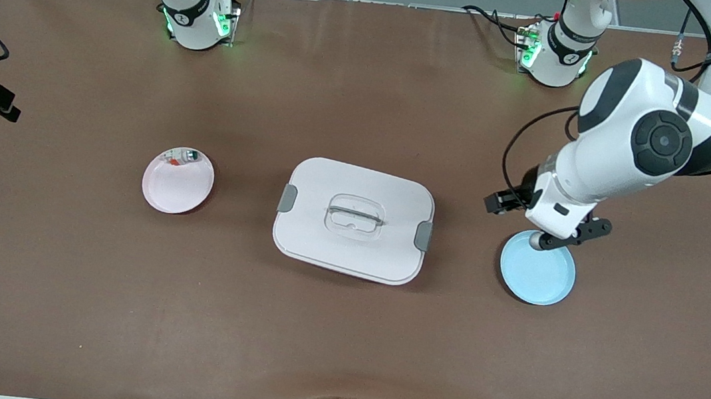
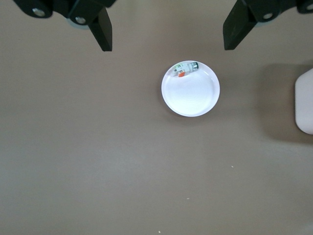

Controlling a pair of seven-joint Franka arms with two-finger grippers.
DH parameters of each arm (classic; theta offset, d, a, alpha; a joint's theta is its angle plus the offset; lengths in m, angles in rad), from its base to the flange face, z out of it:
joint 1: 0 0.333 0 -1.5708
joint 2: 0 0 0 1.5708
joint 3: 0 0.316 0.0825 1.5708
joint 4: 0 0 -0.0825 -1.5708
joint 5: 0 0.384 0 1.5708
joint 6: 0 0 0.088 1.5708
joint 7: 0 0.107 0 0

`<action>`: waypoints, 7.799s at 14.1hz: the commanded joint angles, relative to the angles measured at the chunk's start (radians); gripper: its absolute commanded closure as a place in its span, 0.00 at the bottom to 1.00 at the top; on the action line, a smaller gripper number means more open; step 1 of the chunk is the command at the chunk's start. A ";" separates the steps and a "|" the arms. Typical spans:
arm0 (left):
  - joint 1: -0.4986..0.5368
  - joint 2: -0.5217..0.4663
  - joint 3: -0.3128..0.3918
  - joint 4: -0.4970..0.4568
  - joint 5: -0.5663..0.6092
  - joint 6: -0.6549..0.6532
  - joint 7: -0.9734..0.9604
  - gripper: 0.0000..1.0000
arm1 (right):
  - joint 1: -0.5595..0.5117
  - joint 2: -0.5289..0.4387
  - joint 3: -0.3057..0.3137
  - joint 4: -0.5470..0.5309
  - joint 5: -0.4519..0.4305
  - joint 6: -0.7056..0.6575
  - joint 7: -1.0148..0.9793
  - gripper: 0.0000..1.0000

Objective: Transfer orange switch to right arm and place
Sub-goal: 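Lift the switch with the left gripper while the right gripper reaches over, then bring the switch above the white box toward the right gripper, then grasp the switch with the right gripper and open the left gripper, then carry the switch to the white plate while the left gripper withdraws, then lower the switch onto the white plate with the right gripper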

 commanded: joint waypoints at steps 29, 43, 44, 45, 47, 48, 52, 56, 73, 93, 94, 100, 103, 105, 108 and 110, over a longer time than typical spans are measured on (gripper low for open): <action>-0.367 0.250 -0.066 0.271 -0.182 0.358 -1.324 1.00 | 0.626 -0.187 0.012 -0.666 0.820 0.927 0.267 0.00; -0.380 0.252 -0.066 0.271 -0.181 0.359 -1.322 1.00 | 0.706 -0.038 0.012 -0.577 0.901 1.042 0.216 0.10; -0.381 0.252 -0.066 0.271 -0.181 0.359 -1.322 1.00 | 0.707 -0.038 0.012 -0.580 0.900 1.040 0.217 0.46; -0.380 0.252 -0.064 0.271 -0.181 0.359 -1.322 1.00 | 0.709 -0.038 0.012 -0.579 0.900 1.034 0.228 0.74; -0.380 0.252 -0.066 0.271 -0.182 0.359 -1.322 1.00 | 0.714 -0.038 0.012 -0.579 0.906 1.028 0.280 1.00; -0.380 0.252 -0.066 0.271 -0.182 0.359 -1.322 1.00 | 0.717 -0.038 0.012 -0.579 0.906 1.028 0.308 1.00; -0.378 0.249 -0.066 0.271 -0.181 0.358 -1.322 0.77 | 0.717 -0.035 0.012 -0.579 0.906 1.028 0.310 1.00; -0.378 0.221 -0.066 0.271 -0.068 0.348 -1.330 0.00 | 0.717 -0.034 0.010 -0.565 0.903 1.026 0.302 1.00; -0.018 0.034 -0.061 0.256 0.189 -0.240 -0.446 0.00 | 0.551 0.016 0.001 -0.714 0.329 0.881 -0.333 1.00; -0.019 -0.302 0.313 0.132 0.207 -0.366 0.673 0.00 | 0.201 0.015 0.006 -1.045 0.006 1.226 -1.351 1.00; -0.021 -0.313 0.325 0.133 0.189 -0.366 0.679 0.00 | 0.177 0.017 0.007 -1.045 0.018 1.224 -1.376 1.00; -0.010 -0.313 0.373 0.130 0.164 -0.366 0.678 0.00 | 0.168 0.034 0.012 -1.063 0.076 1.229 -1.416 1.00; 0.005 -0.301 0.373 0.136 0.144 -0.362 0.676 0.00 | 0.174 0.048 0.012 -1.063 0.119 1.232 -1.445 1.00; 0.005 -0.294 0.373 0.136 0.144 -0.360 0.676 0.00 | 0.174 0.087 0.014 -1.062 0.171 1.269 -1.482 1.00; 0.007 -0.290 0.373 0.136 0.143 -0.360 0.678 0.00 | 0.178 0.127 0.014 -1.054 0.231 1.284 -1.534 1.00; 0.007 -0.288 0.373 0.138 0.141 -0.354 0.676 0.00 | 0.180 0.140 0.014 -1.050 0.236 1.289 -1.537 1.00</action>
